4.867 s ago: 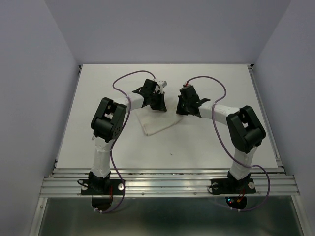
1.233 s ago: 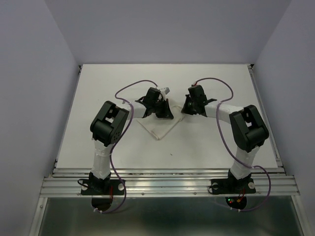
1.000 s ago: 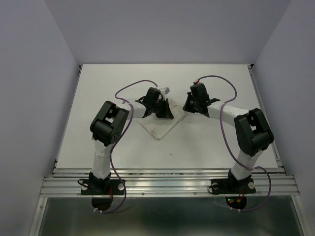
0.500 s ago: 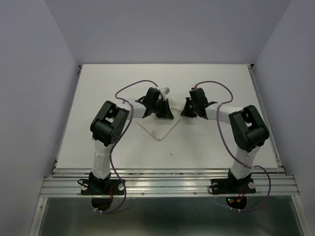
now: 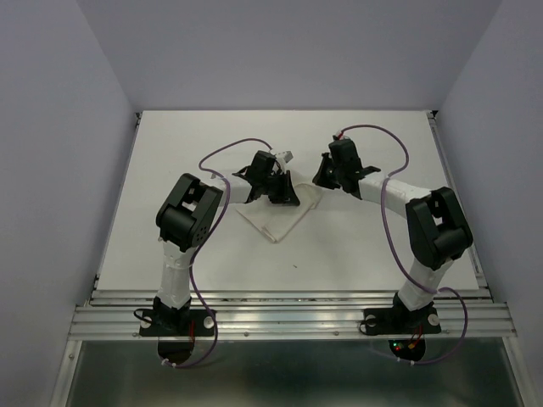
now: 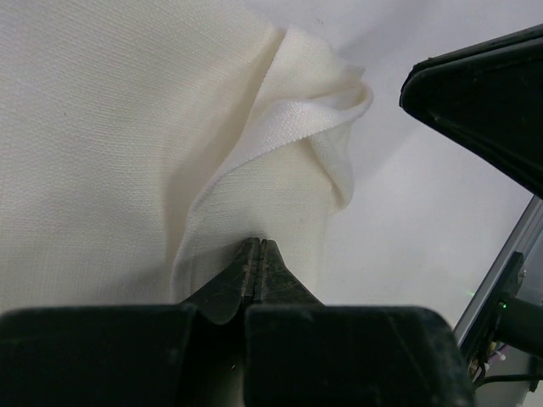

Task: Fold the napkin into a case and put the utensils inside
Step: Pick up the 2/3-rectangle-folded napkin from the center of the board.

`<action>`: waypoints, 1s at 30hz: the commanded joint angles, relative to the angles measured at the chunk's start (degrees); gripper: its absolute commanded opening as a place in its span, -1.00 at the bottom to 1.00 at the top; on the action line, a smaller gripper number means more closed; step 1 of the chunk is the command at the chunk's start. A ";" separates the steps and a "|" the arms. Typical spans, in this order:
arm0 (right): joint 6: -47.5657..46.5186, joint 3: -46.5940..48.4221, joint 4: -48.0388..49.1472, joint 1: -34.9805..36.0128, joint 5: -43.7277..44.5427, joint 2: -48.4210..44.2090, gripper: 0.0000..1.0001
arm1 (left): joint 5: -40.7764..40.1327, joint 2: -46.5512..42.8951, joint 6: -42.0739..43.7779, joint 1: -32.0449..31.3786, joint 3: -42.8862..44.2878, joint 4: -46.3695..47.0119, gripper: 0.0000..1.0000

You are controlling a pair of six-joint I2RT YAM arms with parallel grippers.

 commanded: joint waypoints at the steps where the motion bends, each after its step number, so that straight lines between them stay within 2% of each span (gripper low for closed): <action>1: -0.67 2.51 0.07 -0.15 -2.23 0.66 -0.85 | 0.53 -0.46 0.90 -0.34 -1.21 -1.40 -1.00; 9: -1.11 -0.21 0.86 0.46 -4.44 -1.27 -0.85 | 0.18 -3.35 1.69 -0.25 1.16 -3.95 -1.00; 16: -1.20 1.19 1.13 0.47 -4.10 1.36 -0.85 | 0.53 -5.82 2.57 1.16 3.71 -6.14 -1.00; 30: -0.76 5.59 0.51 0.47 -4.36 4.70 -0.86 | 2.11 -2.57 4.15 6.26 11.17 -9.66 -1.00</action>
